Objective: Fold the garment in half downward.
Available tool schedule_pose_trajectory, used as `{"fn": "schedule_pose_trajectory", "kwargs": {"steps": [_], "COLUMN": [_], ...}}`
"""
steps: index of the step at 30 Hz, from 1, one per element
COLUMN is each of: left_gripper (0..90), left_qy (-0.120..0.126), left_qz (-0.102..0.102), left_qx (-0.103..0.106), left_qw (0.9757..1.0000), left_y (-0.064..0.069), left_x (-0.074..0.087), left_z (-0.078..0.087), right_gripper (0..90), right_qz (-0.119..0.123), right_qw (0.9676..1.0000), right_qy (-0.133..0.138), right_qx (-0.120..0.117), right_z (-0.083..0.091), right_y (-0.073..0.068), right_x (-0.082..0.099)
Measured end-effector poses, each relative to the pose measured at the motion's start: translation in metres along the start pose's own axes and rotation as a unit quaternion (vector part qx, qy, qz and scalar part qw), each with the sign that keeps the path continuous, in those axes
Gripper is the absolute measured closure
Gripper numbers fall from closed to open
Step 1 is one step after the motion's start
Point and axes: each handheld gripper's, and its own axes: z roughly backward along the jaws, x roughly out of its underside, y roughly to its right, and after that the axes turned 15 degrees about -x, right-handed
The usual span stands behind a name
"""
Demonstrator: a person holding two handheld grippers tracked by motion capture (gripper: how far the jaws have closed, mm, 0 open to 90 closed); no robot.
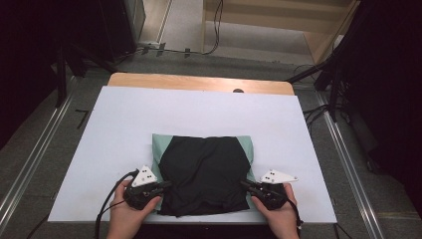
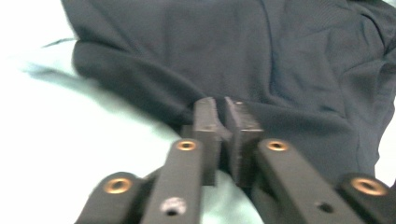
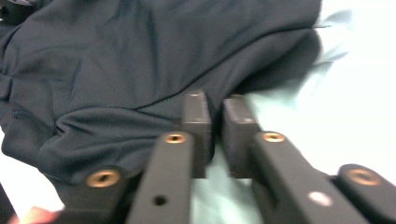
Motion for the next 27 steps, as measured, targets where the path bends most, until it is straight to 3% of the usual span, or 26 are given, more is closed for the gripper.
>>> {"fn": "schedule_pose_trajectory", "kwargs": {"steps": [2,4,7,10,12,14,19,27], "left_gripper": [88.1,88.6,88.6,85.2,76.5,70.6,50.1,24.6], "left_qy": [-0.004,-0.002,-0.001,0.014,0.032,0.046,0.07,0.081], "left_qz": [0.006,-0.002,0.006,0.016,0.028,0.021,0.013,0.018], "left_qx": [0.007,0.0,0.008,0.031,0.054,0.064,0.06,0.057], "left_qw": [1.0,1.0,0.9999,0.9993,0.9977,0.9966,0.9957,0.995], "left_y": [-0.004,-0.006,-0.009,-0.011,-0.013,-0.014,-0.012,-0.016], "left_x": [0.0,0.0,0.001,0.003,0.003,0.001,-0.001,-0.007], "left_z": [0.001,0.002,0.001,0.004,0.008,0.013,0.019,0.022], "right_gripper": [86.1,86.2,84.9,71.2,59.5,51.0,32.8,0.0], "right_qz": [-0.004,-0.007,-0.007,0.009,0.019,0.025,0.029,0.039], "right_qw": [1.0,1.0,0.9998,0.9993,0.9987,0.9982,0.9955,0.9927], "right_qy": [0.004,0.003,0.01,0.023,0.04,0.051,0.091,0.113], "right_qx": [0.0,-0.001,-0.018,-0.029,-0.027,-0.019,-0.001,0.014], "right_z": [0.005,0.008,0.009,0.012,0.017,0.022,0.034,0.044], "right_y": [0.005,0.008,0.009,0.008,0.008,0.009,0.012,0.012], "right_x": [0.001,0.002,0.004,0.004,0.004,0.003,0.003,0.001]}}
